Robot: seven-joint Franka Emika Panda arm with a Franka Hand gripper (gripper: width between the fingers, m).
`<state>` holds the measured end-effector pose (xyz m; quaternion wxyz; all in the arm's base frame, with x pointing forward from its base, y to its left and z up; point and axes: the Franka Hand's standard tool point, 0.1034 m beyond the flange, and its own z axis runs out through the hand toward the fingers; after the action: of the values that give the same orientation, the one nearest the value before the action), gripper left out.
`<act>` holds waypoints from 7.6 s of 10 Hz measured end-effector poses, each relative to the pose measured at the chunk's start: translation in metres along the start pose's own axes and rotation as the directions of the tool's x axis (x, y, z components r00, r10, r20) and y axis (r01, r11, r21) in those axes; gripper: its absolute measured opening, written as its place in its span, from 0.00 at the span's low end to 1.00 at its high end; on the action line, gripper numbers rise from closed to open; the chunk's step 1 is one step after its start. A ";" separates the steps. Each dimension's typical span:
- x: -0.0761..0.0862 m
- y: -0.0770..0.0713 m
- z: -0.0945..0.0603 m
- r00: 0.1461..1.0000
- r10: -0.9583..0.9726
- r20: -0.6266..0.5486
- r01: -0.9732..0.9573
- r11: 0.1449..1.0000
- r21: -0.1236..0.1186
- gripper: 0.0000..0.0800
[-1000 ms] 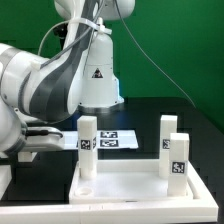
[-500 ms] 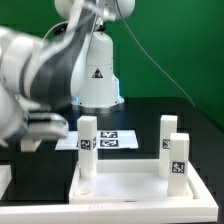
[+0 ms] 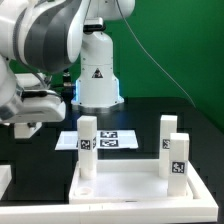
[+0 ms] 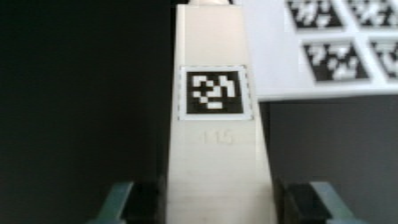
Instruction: Assemble desk
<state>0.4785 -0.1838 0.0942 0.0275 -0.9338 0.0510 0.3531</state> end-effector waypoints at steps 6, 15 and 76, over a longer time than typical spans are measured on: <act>0.007 -0.023 -0.115 0.841 -0.045 -0.540 0.013 0.998 -0.063 0.36; 0.028 -0.117 -0.136 0.346 0.066 -0.936 -0.104 0.994 0.032 0.36; 0.085 -0.138 -0.109 0.708 0.397 -0.585 -0.286 0.917 0.277 0.36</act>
Offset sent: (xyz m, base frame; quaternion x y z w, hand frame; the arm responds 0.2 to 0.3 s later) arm 0.0448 -0.0248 0.0859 -0.0730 0.2545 0.0233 0.9640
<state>0.6295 -0.0630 0.1213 0.0202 -0.9657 0.2586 0.0136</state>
